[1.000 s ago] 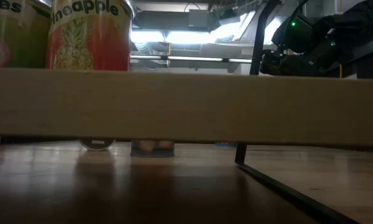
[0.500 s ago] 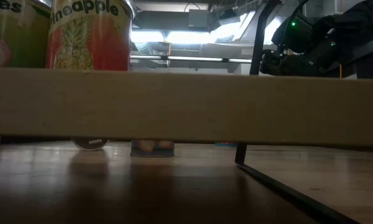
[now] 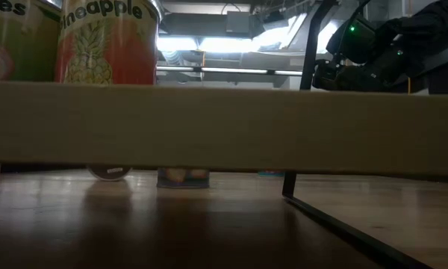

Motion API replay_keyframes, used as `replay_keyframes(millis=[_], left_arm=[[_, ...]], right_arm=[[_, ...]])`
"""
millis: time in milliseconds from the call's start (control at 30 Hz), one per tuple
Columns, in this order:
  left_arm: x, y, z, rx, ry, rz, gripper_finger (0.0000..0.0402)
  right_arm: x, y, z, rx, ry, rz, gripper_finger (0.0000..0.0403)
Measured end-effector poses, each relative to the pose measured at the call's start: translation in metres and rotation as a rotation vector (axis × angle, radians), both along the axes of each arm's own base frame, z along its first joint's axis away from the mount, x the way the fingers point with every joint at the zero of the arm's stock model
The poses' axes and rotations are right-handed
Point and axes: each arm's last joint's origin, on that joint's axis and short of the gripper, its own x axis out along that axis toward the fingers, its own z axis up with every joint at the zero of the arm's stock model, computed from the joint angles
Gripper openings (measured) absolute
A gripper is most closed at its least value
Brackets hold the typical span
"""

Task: Pick and place cans onto a shelf
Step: Put the tomatoes on the shelf

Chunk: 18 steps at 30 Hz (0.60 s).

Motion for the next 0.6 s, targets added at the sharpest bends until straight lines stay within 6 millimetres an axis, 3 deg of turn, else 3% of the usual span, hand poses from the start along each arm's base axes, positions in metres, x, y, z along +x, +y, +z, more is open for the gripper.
replay_keyframes(millis=[367,600], left_arm=[[-0.017,0.074,0.015,-0.012,-0.011,0.039,0.0065],[-0.035,0.123,-0.009,-0.140,-0.012,0.103,0.0065]], right_arm=[[0.001,0.000,0.001,-0.002,-0.009,-0.001,0.0059],[0.001,0.000,0.000,-0.004,-0.012,0.000,0.0059]])
